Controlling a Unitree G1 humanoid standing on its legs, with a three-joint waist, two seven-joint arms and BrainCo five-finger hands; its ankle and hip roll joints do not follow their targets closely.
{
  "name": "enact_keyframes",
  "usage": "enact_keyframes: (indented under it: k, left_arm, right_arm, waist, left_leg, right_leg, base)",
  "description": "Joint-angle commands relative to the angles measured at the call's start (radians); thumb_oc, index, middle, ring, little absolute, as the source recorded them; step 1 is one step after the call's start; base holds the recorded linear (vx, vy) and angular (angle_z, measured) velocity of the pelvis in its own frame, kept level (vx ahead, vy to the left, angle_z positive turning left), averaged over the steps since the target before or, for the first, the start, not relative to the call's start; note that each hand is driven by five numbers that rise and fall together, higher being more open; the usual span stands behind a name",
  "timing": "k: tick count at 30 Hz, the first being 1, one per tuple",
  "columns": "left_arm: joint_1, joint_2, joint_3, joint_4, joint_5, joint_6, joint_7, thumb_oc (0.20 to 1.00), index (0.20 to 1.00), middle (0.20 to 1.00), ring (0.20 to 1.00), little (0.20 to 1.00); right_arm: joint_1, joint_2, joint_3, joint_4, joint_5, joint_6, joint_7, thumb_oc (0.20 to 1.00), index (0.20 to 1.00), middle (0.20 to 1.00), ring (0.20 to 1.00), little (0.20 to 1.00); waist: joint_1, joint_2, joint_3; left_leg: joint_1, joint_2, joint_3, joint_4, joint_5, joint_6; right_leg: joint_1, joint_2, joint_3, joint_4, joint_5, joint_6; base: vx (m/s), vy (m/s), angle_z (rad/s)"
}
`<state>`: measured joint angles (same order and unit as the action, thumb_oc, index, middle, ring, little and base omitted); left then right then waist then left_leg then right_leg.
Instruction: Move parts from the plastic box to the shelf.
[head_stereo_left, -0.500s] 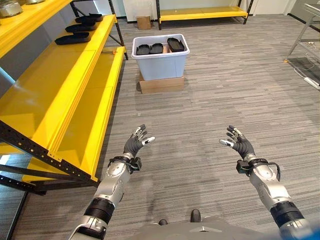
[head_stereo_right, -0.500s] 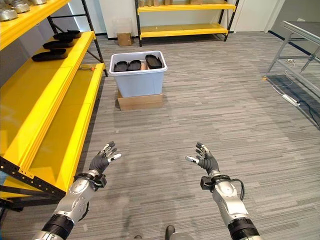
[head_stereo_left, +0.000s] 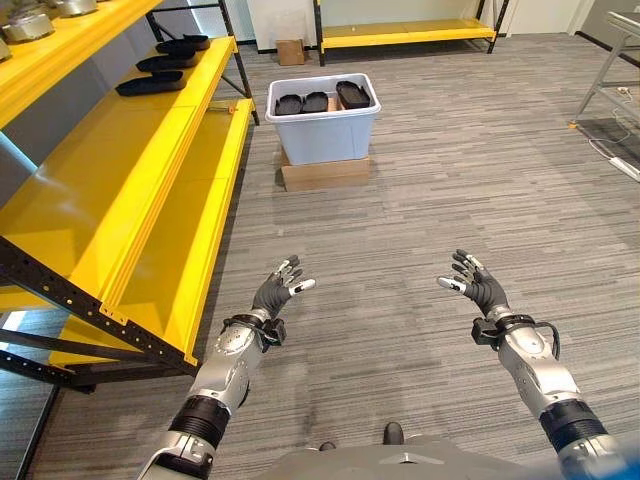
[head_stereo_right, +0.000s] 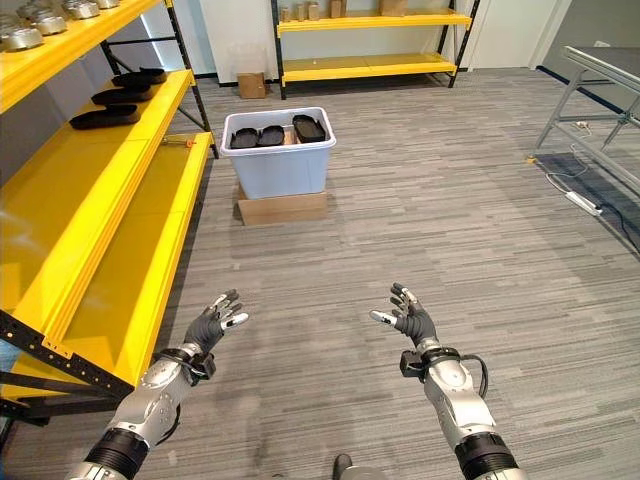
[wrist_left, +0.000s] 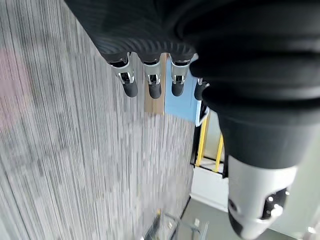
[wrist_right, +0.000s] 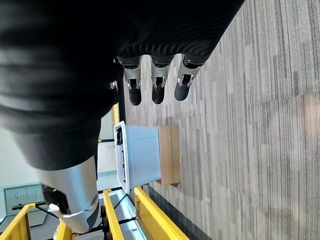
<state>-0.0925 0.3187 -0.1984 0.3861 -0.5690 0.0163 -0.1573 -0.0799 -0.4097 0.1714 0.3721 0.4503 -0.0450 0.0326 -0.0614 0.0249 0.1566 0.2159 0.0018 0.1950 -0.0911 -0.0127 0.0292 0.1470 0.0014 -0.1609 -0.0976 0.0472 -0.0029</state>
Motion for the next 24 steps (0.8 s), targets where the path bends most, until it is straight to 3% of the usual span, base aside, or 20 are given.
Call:
enact_keyframes:
  k: [1, 7, 12, 19, 24]
  left_arm:
    - [-0.041, 0.008, -0.027, -0.013, -0.012, -0.013, -0.042, 1.000, 1.000, 1.000, 1.000, 1.000]
    - [-0.042, 0.002, -0.019, 0.006, -0.034, -0.025, -0.038, 1.000, 1.000, 1.000, 1.000, 1.000]
    - [-0.024, 0.011, 0.002, -0.001, -0.041, -0.010, -0.050, 1.000, 1.000, 1.000, 1.000, 1.000]
    - [-0.030, 0.023, -0.003, 0.009, -0.035, 0.000, -0.085, 1.000, 1.000, 1.000, 1.000, 1.000]
    - [-0.061, 0.042, -0.027, 0.007, -0.030, -0.005, -0.082, 1.000, 1.000, 1.000, 1.000, 1.000]
  right_arm:
    - [-0.055, -0.005, 0.005, -0.034, 0.037, -0.041, -0.014, 1.000, 1.000, 1.000, 1.000, 1.000]
    - [-0.048, 0.006, 0.010, -0.064, -0.027, -0.071, -0.054, 1.000, 1.000, 1.000, 1.000, 1.000]
    - [-0.032, -0.015, 0.015, -0.050, -0.049, -0.070, 0.013, 1.000, 1.000, 1.000, 1.000, 1.000]
    - [-0.031, -0.017, 0.007, -0.059, -0.037, -0.065, 0.031, 1.000, 1.000, 1.000, 1.000, 1.000]
    - [-0.055, -0.017, 0.017, -0.046, -0.028, -0.071, 0.030, 1.000, 1.000, 1.000, 1.000, 1.000]
  waist:
    - [0.013, -0.044, -0.036]
    - [0.007, -0.039, -0.031]
    - [0.012, -0.044, -0.024]
    - [0.008, -0.044, -0.001]
    - [0.014, -0.045, 0.040]
  left_leg:
    - [-0.036, 0.043, 0.016, 0.004, -0.007, -0.055]
    - [-0.037, 0.036, 0.020, 0.004, -0.009, -0.048]
    - [-0.036, 0.032, 0.021, 0.010, -0.015, -0.041]
    - [-0.053, 0.028, 0.020, 0.056, -0.028, -0.020]
    - [-0.080, 0.005, 0.022, 0.089, -0.046, 0.019]
  right_leg:
    - [0.018, -0.060, -0.028, 0.010, -0.019, 0.091]
    - [0.015, -0.064, -0.022, 0.010, -0.018, 0.092]
    - [0.019, -0.074, -0.033, 0.026, -0.025, 0.095]
    - [-0.012, -0.086, -0.034, 0.145, -0.073, 0.093]
    - [-0.073, -0.098, -0.037, 0.278, -0.081, 0.106]
  base:
    - [0.02, 0.031, 0.00]
    - [0.05, 0.044, -0.02]
    - [0.08, 0.039, -0.01]
    - [0.05, 0.125, 0.04]
    - [-0.07, 0.215, 0.00]
